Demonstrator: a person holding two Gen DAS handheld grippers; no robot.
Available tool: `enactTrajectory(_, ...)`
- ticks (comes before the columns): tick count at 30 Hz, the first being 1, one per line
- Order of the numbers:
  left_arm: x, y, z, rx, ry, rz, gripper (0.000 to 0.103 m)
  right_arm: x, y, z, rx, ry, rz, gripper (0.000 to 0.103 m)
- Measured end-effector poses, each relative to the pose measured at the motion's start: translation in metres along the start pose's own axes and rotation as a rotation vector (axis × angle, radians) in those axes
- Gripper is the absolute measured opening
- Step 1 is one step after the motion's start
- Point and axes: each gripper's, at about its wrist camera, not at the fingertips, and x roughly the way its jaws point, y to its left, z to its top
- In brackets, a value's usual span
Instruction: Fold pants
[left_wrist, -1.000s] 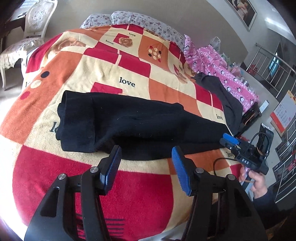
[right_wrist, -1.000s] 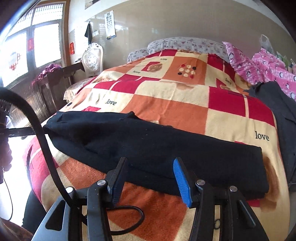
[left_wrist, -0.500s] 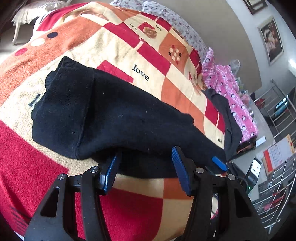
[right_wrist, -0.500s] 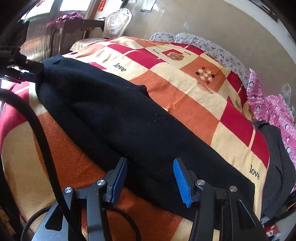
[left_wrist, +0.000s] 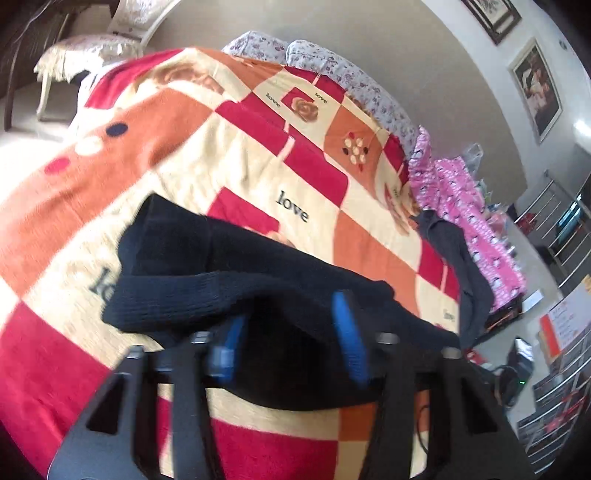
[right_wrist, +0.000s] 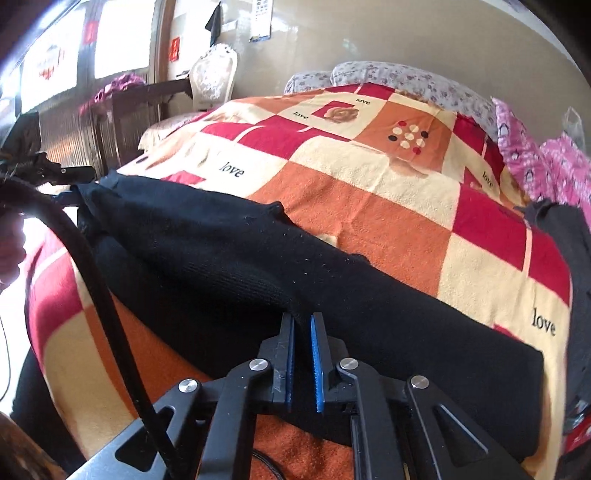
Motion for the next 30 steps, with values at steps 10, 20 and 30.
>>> enactTrajectory(10,-0.022,0.027,-0.01,0.086,-0.044,0.115,0.012,-0.015,0.017,-0.016,-0.01,0.039,0.072,0.005)
enactTrajectory(20,-0.044,0.034,-0.018,0.083,-0.079,0.159,0.014,-0.016,0.02,-0.029,-0.009,0.07,0.091,0.03)
enactTrajectory(30,-0.03,-0.029,-0.031,0.267,-0.048,0.13,0.026,-0.057,-0.02,-0.049,0.221,0.009,0.05,0.031)
